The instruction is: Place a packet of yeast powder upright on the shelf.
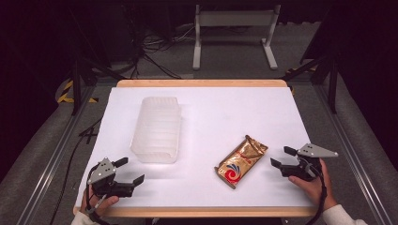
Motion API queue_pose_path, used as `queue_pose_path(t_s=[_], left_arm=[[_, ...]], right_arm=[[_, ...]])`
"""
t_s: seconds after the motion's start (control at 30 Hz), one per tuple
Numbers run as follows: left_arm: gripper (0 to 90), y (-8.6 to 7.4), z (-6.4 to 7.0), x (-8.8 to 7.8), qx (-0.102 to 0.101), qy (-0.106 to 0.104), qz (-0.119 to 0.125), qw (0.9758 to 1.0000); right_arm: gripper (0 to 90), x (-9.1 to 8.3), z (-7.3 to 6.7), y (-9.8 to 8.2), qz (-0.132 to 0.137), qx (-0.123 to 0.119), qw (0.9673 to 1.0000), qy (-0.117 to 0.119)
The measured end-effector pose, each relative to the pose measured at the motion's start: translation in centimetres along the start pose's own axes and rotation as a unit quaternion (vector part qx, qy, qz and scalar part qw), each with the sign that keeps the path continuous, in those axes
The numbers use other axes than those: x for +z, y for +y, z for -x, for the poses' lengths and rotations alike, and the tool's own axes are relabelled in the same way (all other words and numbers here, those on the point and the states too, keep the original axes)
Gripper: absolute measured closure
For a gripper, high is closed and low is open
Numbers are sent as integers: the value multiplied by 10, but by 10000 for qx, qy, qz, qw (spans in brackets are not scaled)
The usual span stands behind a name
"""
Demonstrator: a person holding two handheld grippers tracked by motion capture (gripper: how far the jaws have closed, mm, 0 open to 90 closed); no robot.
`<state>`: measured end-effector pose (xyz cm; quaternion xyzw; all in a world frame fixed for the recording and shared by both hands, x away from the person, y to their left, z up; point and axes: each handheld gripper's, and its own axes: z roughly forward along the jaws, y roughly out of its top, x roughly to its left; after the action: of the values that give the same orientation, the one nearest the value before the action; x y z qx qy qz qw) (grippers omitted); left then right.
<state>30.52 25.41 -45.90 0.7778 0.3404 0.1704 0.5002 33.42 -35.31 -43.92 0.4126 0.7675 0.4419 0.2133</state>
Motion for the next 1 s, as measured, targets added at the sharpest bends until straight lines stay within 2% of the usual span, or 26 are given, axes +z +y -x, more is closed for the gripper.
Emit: queue_pose_path(t_s=[0.3,0.37,0.43,0.47,0.5,0.53,0.57,0.7,0.73,0.77,0.8,0.9,1.0], left_arm=[[79,0,0,0,8,-5,2,10000],[79,0,0,0,8,-9,2,10000],[79,0,0,0,23,-10,-9,10000],[79,0,0,0,9,-11,4,10000],[79,0,0,0,10,-13,-1,10000],[79,0,0,0,9,-16,2,10000],[79,0,0,0,9,-19,3,10000],[79,0,0,0,9,-17,1,10000],[79,0,0,-1,53,-19,-1,10000],[79,0,1,-1,54,-24,15,10000],[79,-1,0,-2,48,-15,26,10000],[79,-1,0,-2,39,-21,60,10000],[79,0,0,-1,63,-23,15,10000]], right_arm=[[218,28,-12,16,-103,193,9993,316],[198,35,-13,20,-217,330,9984,404],[175,44,-15,24,-367,360,9983,274],[167,48,-15,25,-397,410,9979,294],[167,53,-14,26,-447,547,9967,390],[174,56,-14,27,-527,621,9960,357],[190,59,-13,29,-575,678,9954,360],[308,69,-14,33,-585,989,9907,735],[354,70,-15,34,-598,1042,9899,748],[450,72,-15,35,-598,1165,9867,960],[461,73,-16,35,-588,1232,9851,1045],[557,72,-17,36,-569,1271,9851,1012],[678,71,-11,34,-527,1474,9823,1028]])
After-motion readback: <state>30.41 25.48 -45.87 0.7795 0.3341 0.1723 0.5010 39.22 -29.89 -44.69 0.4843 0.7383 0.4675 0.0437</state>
